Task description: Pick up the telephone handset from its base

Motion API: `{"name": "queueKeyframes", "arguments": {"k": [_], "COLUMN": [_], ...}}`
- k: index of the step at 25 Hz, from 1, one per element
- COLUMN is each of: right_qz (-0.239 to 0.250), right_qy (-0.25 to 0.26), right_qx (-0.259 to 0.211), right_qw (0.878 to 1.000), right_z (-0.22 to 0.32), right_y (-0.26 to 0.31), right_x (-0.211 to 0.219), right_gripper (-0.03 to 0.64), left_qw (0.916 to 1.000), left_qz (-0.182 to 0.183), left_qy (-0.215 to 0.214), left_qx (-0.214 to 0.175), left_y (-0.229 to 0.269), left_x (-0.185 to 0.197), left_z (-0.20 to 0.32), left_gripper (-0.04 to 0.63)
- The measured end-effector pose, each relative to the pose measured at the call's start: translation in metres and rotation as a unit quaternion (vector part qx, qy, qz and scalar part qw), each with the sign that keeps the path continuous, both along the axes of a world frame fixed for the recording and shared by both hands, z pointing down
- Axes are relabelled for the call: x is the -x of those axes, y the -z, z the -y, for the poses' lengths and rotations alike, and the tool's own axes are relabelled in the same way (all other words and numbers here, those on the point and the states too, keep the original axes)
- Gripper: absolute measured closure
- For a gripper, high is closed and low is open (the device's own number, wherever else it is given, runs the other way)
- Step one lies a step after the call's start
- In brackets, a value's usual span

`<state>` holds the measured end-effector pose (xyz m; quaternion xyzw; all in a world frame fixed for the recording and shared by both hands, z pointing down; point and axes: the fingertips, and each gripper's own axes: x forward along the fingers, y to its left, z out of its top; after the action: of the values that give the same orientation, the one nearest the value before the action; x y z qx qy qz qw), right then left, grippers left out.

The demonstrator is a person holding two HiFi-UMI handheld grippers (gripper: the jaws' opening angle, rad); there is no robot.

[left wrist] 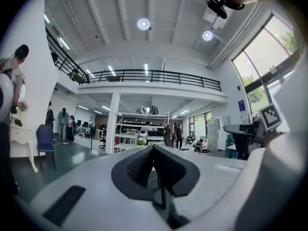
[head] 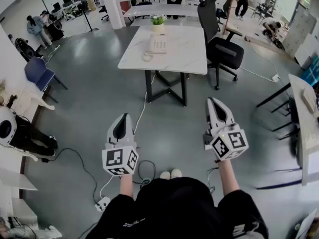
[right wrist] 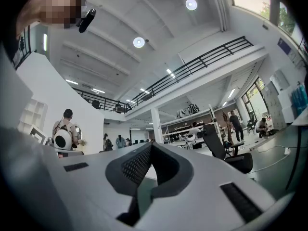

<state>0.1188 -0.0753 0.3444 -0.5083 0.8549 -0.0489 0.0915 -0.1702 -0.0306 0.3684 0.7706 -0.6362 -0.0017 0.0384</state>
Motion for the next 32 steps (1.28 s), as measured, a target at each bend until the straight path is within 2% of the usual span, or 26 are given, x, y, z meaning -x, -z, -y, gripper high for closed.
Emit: {"name": "queueKeyframes", "arguments": {"k": [21, 32], "right_qz": [0.012, 0.014], "right_qy": [0.007, 0.016], "right_qx": [0.001, 0.021], "right_qw": [1.0, 1.0], "right_z": [0.008, 0.007], "right_y": [-0.008, -0.018], "right_x": [0.001, 0.008], "right_gripper": [0.626, 0.626], "left_qw": [0.9998, 0.9991], "left_qz": [-0.003, -0.008], "left_qy": [0.013, 0.026], "left_qx": [0.015, 0.033], "left_y": [-0.016, -0.023], "left_x": [-0.001, 0.006], "left_z": [0.001, -0.006], "left_gripper": [0.597, 0.595]}}
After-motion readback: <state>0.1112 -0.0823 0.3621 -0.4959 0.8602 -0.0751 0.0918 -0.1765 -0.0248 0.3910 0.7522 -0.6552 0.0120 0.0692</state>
